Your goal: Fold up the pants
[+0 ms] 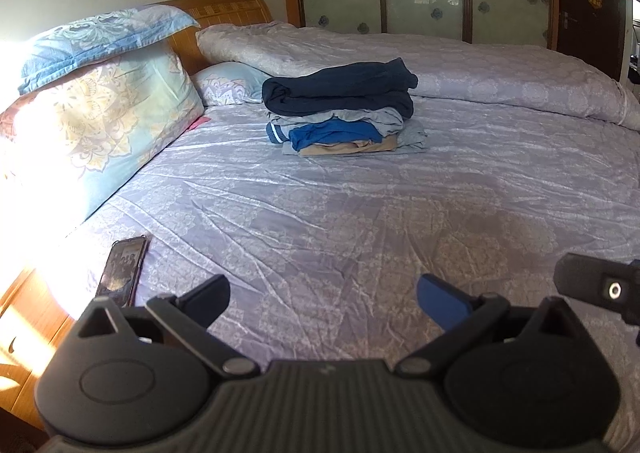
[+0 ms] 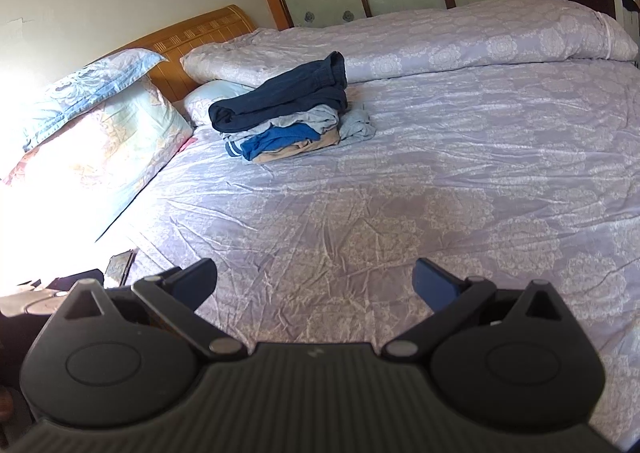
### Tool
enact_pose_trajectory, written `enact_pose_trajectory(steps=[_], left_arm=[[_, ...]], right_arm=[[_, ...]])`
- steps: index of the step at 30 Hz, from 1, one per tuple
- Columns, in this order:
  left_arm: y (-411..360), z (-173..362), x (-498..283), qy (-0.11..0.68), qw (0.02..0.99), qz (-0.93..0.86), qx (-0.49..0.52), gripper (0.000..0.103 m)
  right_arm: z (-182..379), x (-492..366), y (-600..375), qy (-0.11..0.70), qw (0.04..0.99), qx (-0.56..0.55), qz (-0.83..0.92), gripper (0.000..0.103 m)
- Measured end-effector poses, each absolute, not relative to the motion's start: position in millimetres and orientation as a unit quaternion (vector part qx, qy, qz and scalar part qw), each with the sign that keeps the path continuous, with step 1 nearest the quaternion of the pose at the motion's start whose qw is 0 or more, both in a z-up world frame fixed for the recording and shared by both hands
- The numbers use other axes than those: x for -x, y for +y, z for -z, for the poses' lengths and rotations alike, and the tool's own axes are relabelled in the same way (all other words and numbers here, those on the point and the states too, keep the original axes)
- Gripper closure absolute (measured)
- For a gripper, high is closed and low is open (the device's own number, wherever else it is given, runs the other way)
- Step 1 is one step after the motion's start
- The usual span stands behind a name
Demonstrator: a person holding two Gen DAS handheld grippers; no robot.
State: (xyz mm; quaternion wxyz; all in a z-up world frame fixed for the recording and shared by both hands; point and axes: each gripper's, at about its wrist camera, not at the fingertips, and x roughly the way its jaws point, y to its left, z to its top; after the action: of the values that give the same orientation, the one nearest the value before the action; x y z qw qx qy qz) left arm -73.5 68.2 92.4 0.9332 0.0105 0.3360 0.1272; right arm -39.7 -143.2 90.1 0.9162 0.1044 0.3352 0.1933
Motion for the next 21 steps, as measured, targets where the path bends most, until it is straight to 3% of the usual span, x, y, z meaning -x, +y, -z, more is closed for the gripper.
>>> enact_pose_trajectory(steps=[21], left_arm=[[60, -78, 67, 0.354, 0.926, -0.126, -0.024, 0.000]], right_arm=[[-82, 37, -150, 0.341, 0.914, -0.116, -0.188, 0.000]])
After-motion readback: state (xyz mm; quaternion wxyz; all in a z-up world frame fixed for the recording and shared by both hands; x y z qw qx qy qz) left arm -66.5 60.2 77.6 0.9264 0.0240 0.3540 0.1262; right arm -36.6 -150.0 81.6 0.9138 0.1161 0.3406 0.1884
